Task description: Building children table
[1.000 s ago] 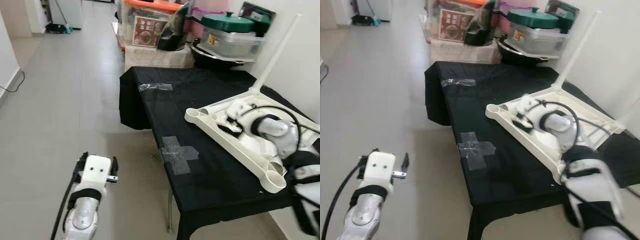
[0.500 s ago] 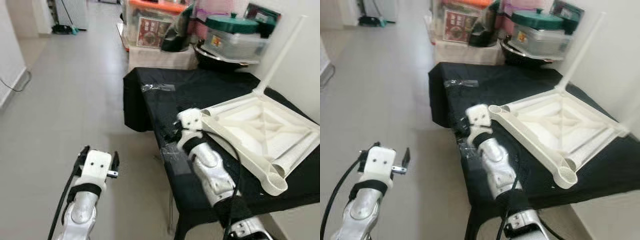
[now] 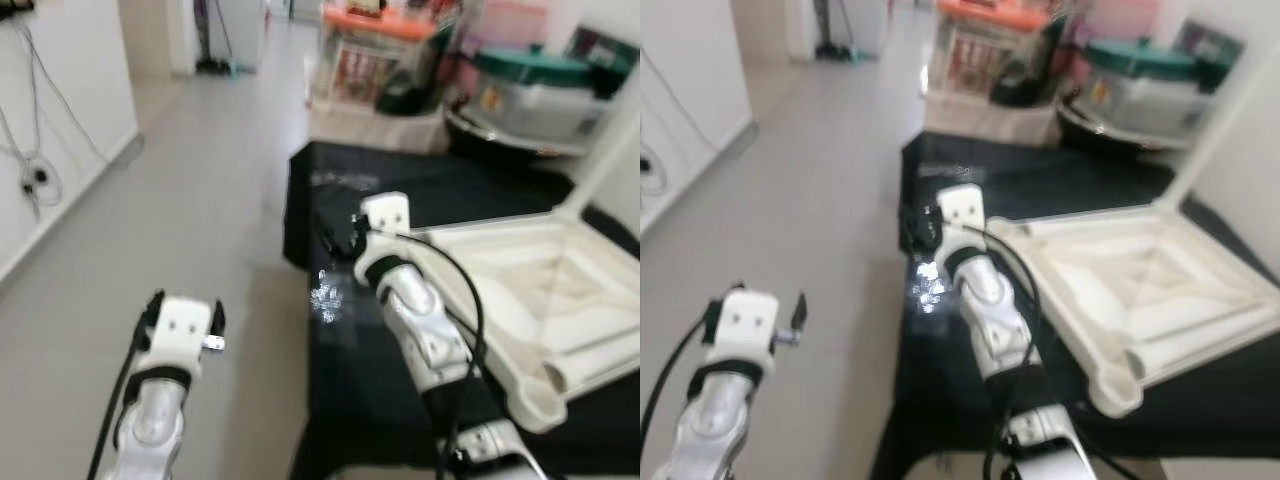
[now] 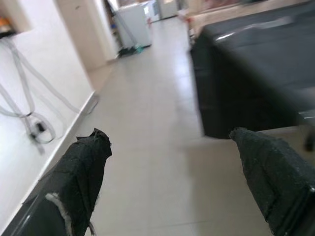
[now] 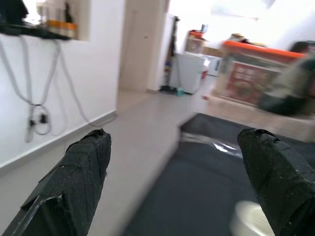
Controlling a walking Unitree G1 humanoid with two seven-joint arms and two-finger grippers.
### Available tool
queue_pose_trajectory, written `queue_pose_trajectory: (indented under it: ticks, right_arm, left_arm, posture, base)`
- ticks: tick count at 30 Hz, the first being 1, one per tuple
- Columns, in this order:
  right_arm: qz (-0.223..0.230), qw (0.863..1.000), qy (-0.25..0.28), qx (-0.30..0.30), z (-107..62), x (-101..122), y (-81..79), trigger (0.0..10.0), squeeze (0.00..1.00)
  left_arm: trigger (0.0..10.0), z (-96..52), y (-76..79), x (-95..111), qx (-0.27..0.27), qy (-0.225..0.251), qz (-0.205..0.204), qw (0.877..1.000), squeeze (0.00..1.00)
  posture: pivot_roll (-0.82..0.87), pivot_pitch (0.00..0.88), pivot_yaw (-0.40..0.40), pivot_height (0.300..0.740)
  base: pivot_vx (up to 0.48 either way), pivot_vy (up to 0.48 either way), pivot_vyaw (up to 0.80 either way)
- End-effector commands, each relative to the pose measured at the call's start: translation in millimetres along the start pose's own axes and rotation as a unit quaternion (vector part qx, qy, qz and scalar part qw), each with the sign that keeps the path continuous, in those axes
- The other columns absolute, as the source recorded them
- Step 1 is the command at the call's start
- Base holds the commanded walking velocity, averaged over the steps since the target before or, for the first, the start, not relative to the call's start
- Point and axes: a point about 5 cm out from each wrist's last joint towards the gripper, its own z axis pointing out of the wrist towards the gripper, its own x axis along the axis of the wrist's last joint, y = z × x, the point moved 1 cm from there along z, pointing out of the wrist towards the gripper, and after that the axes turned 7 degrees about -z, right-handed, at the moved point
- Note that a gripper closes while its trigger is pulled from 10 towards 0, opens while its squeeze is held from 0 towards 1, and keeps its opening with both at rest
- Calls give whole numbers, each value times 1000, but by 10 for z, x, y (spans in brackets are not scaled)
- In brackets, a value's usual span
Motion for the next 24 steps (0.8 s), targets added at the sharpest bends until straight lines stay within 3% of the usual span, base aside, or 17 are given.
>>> queue_pose_trajectory:
  ticks: [1, 7, 14, 24]
  right_arm:
    - [-3, 999, -27, -24, -68, -91, 90, 10000, 0]
    - [-5, 999, -35, -31, -87, -113, 97, 10000, 0]
    - [-11, 996, -86, -8, -46, -220, 20, 10000, 0]
    - [31, 983, -164, 82, 162, -343, -361, 10000, 0]
  left_arm:
    - [10000, -3, 64, 7, -14, 1, -7, 1000, 0]
    - [10000, -2, 69, 19, -16, 7, -11, 1000, 0]
    - [10000, 8, 73, 68, -12, 21, -28, 999, 0]
    - [10000, 31, 39, 28, 4, 9, -24, 1000, 0]
  posture:
    - [102, 0, -135, 740]
    - [94, 0, -131, 740]
    - [89, 0, -132, 740]
    - [113, 0, -150, 740]
  base:
    - [0, -472, 0]
    - [0, -361, 0]
    - [0, 0, 0]
    - [0, 0, 0]
